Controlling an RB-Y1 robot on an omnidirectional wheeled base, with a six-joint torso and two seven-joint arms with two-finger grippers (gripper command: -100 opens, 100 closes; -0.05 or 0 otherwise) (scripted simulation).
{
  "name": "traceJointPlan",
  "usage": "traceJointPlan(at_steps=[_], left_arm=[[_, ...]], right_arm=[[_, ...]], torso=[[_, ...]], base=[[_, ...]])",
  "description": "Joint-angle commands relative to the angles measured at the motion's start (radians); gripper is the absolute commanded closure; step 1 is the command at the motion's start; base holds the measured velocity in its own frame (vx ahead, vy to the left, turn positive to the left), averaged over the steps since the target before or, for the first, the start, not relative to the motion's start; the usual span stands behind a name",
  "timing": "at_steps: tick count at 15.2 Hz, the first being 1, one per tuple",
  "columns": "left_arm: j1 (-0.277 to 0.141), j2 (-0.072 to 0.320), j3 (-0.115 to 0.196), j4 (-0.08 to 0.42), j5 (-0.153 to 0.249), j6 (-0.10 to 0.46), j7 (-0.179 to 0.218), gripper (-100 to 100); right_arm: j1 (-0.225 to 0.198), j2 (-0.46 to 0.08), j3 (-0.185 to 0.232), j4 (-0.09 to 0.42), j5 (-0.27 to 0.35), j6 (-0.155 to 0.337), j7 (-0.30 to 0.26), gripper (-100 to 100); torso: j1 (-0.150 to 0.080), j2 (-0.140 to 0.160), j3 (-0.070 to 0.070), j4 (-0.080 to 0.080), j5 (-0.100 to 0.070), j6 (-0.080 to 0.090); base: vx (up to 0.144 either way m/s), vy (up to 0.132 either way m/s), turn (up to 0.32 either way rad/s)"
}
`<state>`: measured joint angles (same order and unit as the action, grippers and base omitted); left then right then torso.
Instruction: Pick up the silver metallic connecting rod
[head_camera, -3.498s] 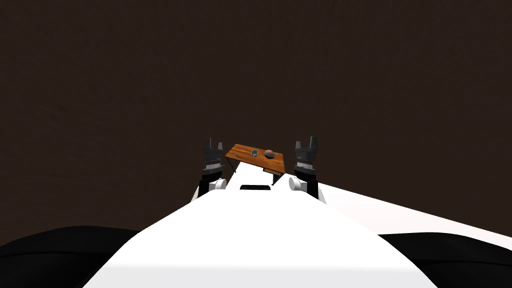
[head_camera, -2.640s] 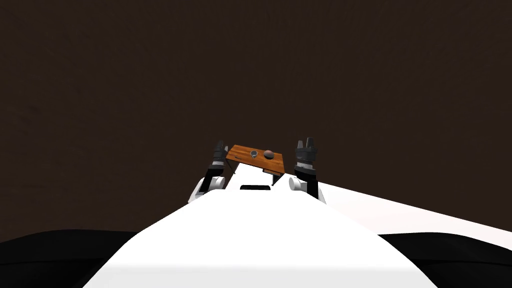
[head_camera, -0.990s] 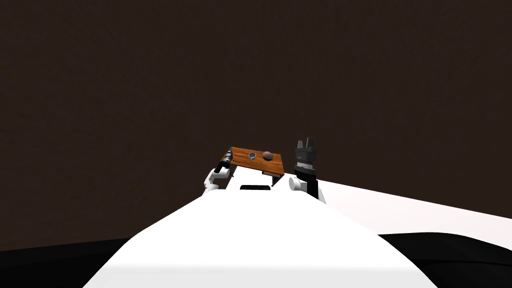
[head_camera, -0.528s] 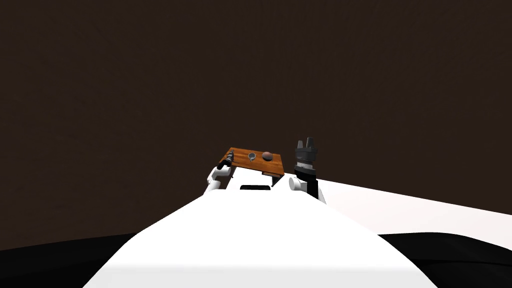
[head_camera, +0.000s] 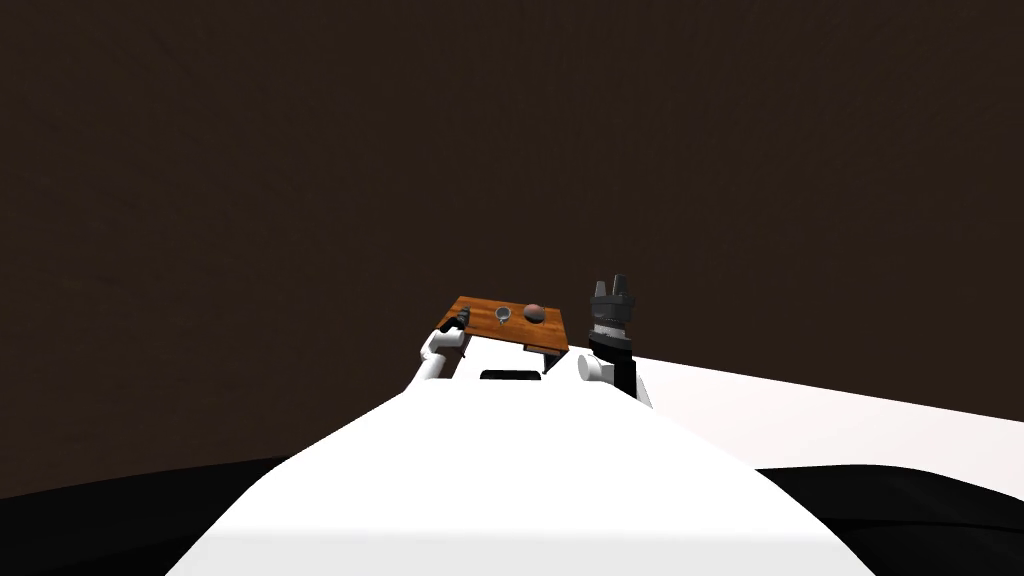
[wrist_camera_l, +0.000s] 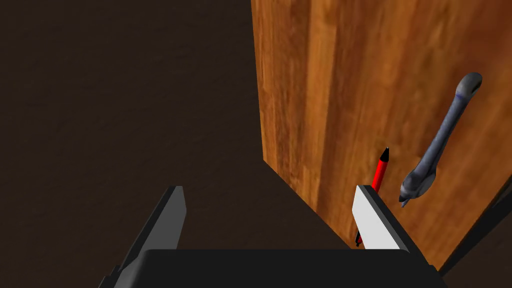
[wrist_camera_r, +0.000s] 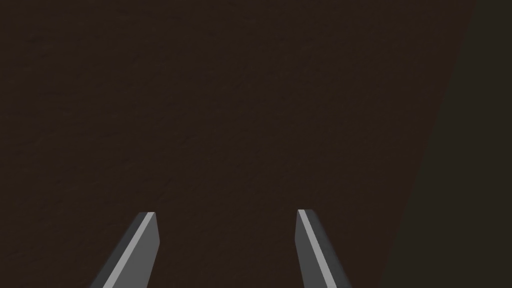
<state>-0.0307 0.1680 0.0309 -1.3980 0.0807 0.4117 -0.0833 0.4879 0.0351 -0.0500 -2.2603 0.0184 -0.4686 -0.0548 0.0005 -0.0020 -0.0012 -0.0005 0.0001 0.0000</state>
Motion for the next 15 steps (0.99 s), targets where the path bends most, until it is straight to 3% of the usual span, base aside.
traceJointPlan(at_steps=[1,3,4,5,8,10,11,12,15], left_arm=[[-0.039,0.006,0.005,0.050,0.006,0.050,-0.009,-100],[-0.039,0.006,0.005,0.065,0.006,0.065,-0.009,-100],[-0.068,0.009,0.009,0.096,0.009,0.107,-0.016,-100],[-0.068,0.009,0.009,0.109,0.009,0.109,-0.016,-100],[-0.123,0.018,0.017,0.174,0.014,0.184,-0.029,-100],[-0.123,0.018,0.017,0.193,0.014,0.192,-0.029,-100],[-0.149,0.023,0.020,0.225,0.016,0.231,-0.035,-100],[-0.149,0.023,0.020,0.234,0.016,0.231,-0.035,-100],[-0.197,0.034,0.027,0.298,0.021,0.303,-0.046,-100]], right_arm=[[0.000,0.000,0.000,0.000,0.000,0.000,0.000,0],[0.000,0.000,0.000,0.000,0.000,0.000,0.000,0],[0.000,0.000,0.000,0.000,0.000,0.000,0.000,0],[0.000,0.000,0.000,0.000,0.000,0.000,0.000,0],[0.000,0.000,0.000,0.000,0.000,0.000,0.000,0],[0.000,0.000,0.000,0.000,0.000,0.000,0.000,0],[0.000,0.000,0.000,0.000,0.000,0.000,0.000,0],[0.000,0.000,0.000,0.000,0.000,0.000,0.000,0],[0.000,0.000,0.000,0.000,0.000,0.000,0.000,0]], torso=[[0.000,0.000,0.000,0.000,0.000,0.000],[0.000,0.000,0.000,0.000,0.000,0.000],[0.000,0.000,0.000,0.000,0.000,0.000],[0.000,0.000,0.000,0.000,0.000,0.000],[0.000,0.000,0.000,0.000,0.000,0.000],[0.000,0.000,0.000,0.000,0.000,0.000],[0.000,0.000,0.000,0.000,0.000,0.000],[0.000,0.000,0.000,0.000,0.000,0.000],[0.000,0.000,0.000,0.000,0.000,0.000]], base=[[0.022,0.010,-0.049],[0.021,0.010,-0.027],[0.018,0.007,-0.030],[0.018,0.007,-0.038],[0.018,0.011,-0.039],[0.017,0.012,-0.023],[0.014,0.009,-0.028],[0.016,0.009,-0.034],[0.017,0.010,-0.039]])
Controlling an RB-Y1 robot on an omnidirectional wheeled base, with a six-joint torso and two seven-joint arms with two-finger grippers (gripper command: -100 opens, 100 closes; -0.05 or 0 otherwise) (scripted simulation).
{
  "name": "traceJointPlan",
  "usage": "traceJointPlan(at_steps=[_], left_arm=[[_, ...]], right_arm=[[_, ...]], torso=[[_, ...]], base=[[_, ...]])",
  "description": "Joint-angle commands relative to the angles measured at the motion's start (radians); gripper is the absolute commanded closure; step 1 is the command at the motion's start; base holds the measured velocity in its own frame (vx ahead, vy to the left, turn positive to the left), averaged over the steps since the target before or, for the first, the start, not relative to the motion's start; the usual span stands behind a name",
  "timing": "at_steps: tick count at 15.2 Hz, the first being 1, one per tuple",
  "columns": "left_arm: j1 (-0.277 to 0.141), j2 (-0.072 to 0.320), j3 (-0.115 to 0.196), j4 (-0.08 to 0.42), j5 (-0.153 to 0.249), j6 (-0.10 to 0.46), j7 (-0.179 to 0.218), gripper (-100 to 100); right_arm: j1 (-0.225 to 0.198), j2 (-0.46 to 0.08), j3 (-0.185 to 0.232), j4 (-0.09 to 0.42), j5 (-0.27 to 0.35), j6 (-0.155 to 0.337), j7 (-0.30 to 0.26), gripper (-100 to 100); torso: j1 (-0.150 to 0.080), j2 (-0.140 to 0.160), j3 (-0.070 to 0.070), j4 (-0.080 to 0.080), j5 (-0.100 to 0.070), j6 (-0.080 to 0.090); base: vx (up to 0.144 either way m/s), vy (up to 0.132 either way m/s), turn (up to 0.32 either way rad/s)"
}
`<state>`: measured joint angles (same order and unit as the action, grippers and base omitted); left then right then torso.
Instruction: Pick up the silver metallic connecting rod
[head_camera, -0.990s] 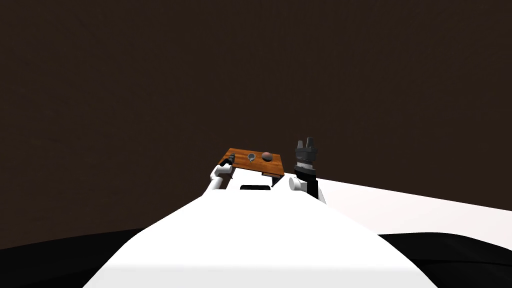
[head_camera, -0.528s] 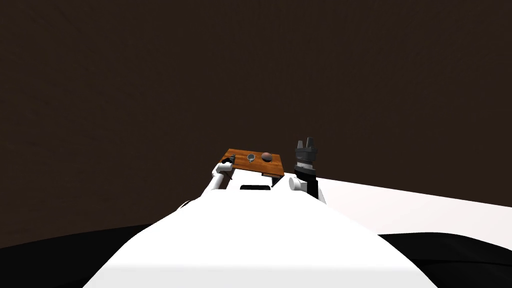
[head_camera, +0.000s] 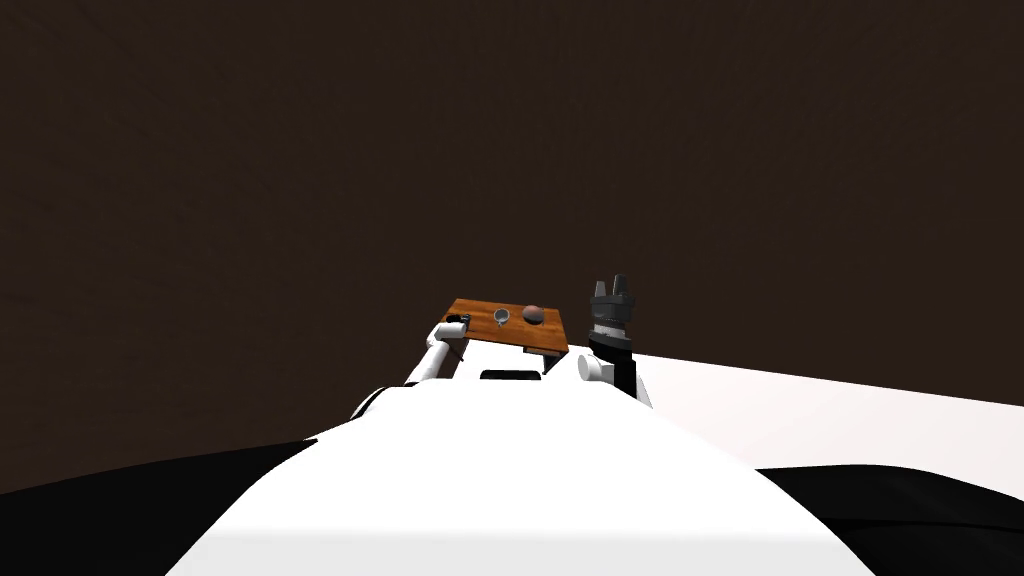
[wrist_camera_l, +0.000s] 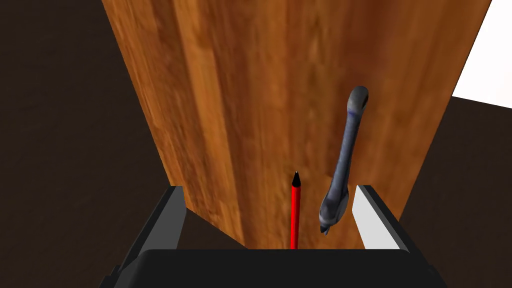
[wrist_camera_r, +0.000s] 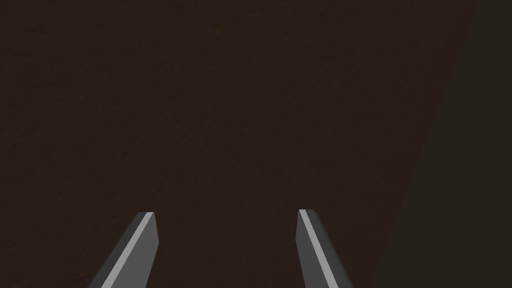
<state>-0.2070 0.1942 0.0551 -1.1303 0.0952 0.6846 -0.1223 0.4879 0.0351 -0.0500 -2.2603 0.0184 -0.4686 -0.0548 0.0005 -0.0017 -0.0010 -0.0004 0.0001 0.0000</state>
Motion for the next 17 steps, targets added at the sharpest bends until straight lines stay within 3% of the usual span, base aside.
traceJointPlan(at_steps=[1,4,6,8,10,14,15,16,17], left_arm=[[-0.021,0.008,0.003,0.042,0.006,0.031,-0.007,-100],[-0.062,0.019,0.009,0.101,0.010,0.095,-0.017,-100],[-0.080,0.024,0.011,0.136,0.012,0.123,-0.022,-100],[-0.080,0.024,0.011,0.140,0.012,0.123,-0.022,-100],[-0.111,0.033,0.015,0.191,0.015,0.171,-0.029,-100],[-0.140,0.044,0.019,0.241,0.019,0.218,-0.036,-100],[-0.145,0.046,0.020,0.249,0.019,0.227,-0.037,-100],[-0.133,0.044,0.019,0.226,0.020,0.218,-0.037,-100],[-0.128,0.039,0.017,0.255,0.015,0.188,-0.033,-100]], right_arm=[[0.000,0.000,0.000,0.000,0.000,0.000,0.000,0],[0.000,0.000,0.000,0.000,0.000,0.000,0.000,0],[0.000,0.000,0.000,0.000,0.000,0.000,0.000,0],[0.000,0.000,0.000,0.000,0.000,0.000,0.000,0],[0.000,0.000,0.000,0.000,0.000,0.000,0.000,0],[0.000,0.000,0.000,0.000,0.000,0.000,0.000,0],[0.000,0.000,0.000,0.000,0.000,0.000,0.000,0],[0.000,0.000,0.000,0.000,0.000,0.000,0.000,0],[0.000,0.000,0.000,0.000,0.000,0.000,0.000,0]], torso=[[0.000,0.000,0.000,0.000,0.000,0.000],[0.000,0.000,0.000,0.000,0.000,0.000],[0.000,0.000,0.000,0.000,0.000,0.000],[0.000,0.000,0.000,0.000,0.000,0.000],[0.000,0.000,0.000,0.000,0.000,0.000],[0.000,0.000,0.000,0.000,0.000,0.000],[0.000,0.000,0.000,0.000,0.000,0.000],[0.000,0.000,0.000,0.000,0.000,0.000],[0.000,0.000,0.000,0.000,0.000,0.000]], base=[[0.017,0.010,-0.028],[0.018,0.009,-0.028],[0.017,0.009,-0.027],[0.016,0.006,-0.018],[0.018,0.006,-0.030],[0.023,0.007,-0.031],[0.022,0.007,-0.022],[0.012,0.004,-0.007],[0.026,0.012,-0.014]])
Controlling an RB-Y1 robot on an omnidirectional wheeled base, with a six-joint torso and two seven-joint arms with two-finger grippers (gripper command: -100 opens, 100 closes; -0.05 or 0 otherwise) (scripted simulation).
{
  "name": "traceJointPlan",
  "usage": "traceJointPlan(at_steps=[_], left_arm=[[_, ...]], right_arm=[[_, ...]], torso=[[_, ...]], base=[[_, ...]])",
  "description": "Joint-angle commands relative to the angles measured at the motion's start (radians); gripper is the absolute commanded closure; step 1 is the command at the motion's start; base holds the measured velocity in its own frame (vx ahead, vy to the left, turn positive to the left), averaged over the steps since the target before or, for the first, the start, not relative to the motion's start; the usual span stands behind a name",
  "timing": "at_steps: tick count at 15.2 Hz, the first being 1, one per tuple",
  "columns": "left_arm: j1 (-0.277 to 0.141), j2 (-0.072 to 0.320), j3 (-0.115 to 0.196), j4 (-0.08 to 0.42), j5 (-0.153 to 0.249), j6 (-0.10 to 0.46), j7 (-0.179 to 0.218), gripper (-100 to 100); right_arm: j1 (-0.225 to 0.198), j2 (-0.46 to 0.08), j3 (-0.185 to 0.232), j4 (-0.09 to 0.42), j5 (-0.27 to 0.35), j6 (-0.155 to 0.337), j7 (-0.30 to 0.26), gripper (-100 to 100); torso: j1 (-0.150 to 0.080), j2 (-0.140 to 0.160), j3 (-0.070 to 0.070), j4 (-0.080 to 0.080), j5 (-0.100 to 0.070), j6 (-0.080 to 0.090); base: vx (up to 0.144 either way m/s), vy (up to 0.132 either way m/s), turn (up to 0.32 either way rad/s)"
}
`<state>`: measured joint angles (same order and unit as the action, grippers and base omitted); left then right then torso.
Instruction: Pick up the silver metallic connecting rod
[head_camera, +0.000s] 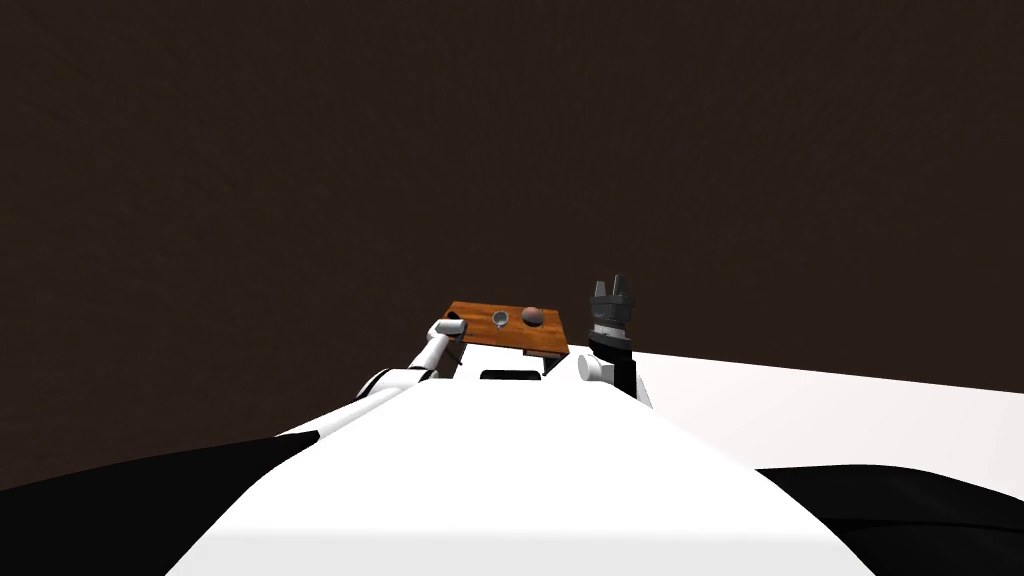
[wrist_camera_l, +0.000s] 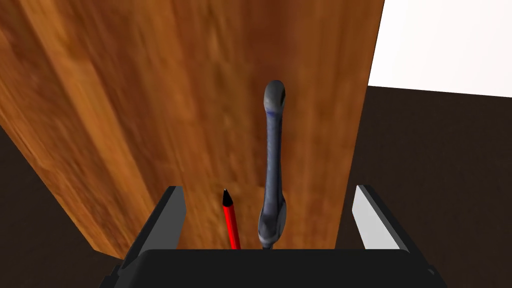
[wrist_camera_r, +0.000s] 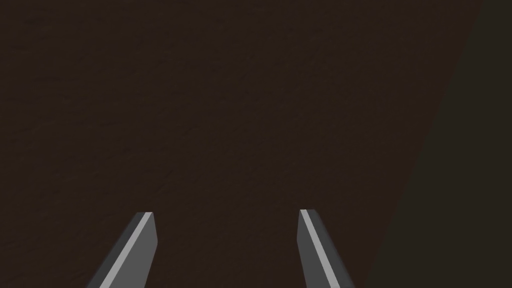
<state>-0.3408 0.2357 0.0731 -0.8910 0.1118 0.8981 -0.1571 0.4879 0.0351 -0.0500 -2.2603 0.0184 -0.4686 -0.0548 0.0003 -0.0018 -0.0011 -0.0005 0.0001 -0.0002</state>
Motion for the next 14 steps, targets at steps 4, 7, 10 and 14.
traceJointPlan(at_steps=[4,7,10,14], left_arm=[[0.015,-0.010,-0.004,0.047,-0.008,-0.068,0.007,-100],[0.014,-0.008,-0.004,0.038,-0.006,-0.057,0.006,100],[0.014,-0.007,-0.004,0.038,-0.006,-0.057,0.005,100],[-0.001,0.003,0.001,-0.010,0.003,0.009,-0.002,100]], right_arm=[[0.000,0.000,0.000,0.000,0.000,0.000,0.000,0],[0.000,0.000,0.000,0.000,0.000,0.000,0.000,0],[0.000,0.000,0.000,0.000,0.000,0.000,0.000,0],[0.000,0.000,0.000,0.000,0.000,0.000,0.000,0]], torso=[[0.001,-0.002,-0.001,0.000,0.000,0.000],[0.000,0.000,0.000,0.000,0.000,0.000],[0.000,0.001,0.000,0.000,0.000,0.000],[-0.002,0.005,0.003,0.001,0.000,0.000]], base=[[0.053,0.020,-0.016],[0.016,0.005,-0.001],[-0.001,0.000,0.004],[-0.057,-0.022,0.020]])
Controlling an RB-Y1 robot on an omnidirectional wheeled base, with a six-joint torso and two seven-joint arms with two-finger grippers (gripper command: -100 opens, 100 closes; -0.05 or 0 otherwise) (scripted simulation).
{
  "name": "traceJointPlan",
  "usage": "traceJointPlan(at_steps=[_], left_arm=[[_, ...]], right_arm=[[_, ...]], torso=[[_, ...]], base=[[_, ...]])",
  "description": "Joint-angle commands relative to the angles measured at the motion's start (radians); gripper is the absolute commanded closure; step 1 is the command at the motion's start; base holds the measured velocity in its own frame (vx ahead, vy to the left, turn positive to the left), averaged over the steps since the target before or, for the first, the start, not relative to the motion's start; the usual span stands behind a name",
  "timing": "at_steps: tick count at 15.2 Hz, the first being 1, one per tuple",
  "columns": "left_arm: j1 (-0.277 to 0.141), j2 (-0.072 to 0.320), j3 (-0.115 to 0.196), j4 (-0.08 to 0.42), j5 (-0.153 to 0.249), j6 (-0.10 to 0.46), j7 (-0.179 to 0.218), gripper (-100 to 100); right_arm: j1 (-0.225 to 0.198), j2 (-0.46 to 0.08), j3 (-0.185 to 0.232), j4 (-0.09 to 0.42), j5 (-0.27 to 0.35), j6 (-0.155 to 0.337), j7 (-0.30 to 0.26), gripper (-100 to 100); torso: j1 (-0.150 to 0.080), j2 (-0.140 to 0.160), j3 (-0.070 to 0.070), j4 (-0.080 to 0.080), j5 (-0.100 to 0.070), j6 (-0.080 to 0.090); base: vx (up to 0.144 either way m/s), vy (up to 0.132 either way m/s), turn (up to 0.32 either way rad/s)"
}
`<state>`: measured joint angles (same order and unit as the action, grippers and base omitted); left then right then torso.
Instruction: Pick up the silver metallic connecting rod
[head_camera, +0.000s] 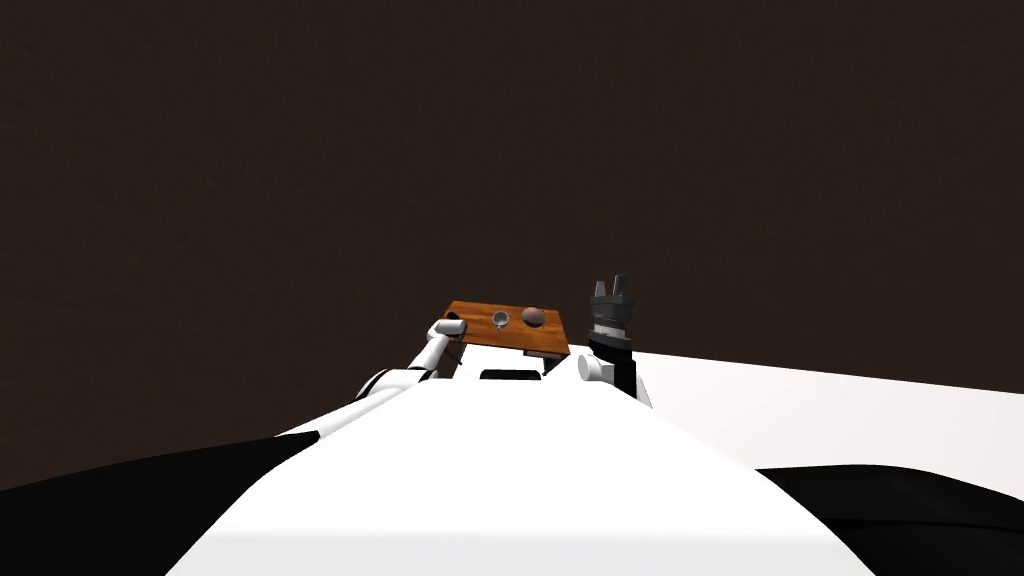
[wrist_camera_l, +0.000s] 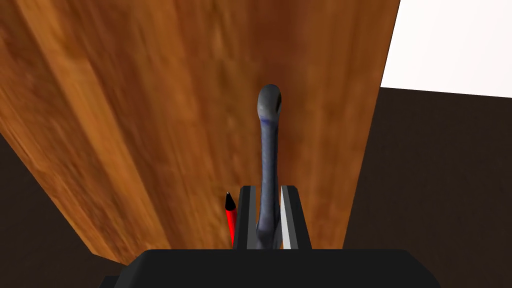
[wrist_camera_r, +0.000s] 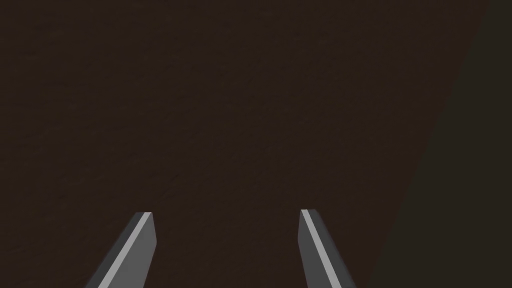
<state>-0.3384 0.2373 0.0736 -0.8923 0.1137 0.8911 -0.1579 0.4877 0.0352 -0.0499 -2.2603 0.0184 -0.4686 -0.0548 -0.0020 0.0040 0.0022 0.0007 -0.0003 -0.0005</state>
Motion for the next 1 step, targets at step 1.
traceJointPlan(at_steps=[1], left_arm=[[0.000,0.000,0.000,0.000,0.000,0.000,0.000,100]], right_arm=[[0.000,0.000,0.000,0.000,0.000,0.000,0.000,0]], torso=[[0.000,0.000,0.000,0.000,0.000,0.000]], base=[[-0.035,-0.013,0.006]])
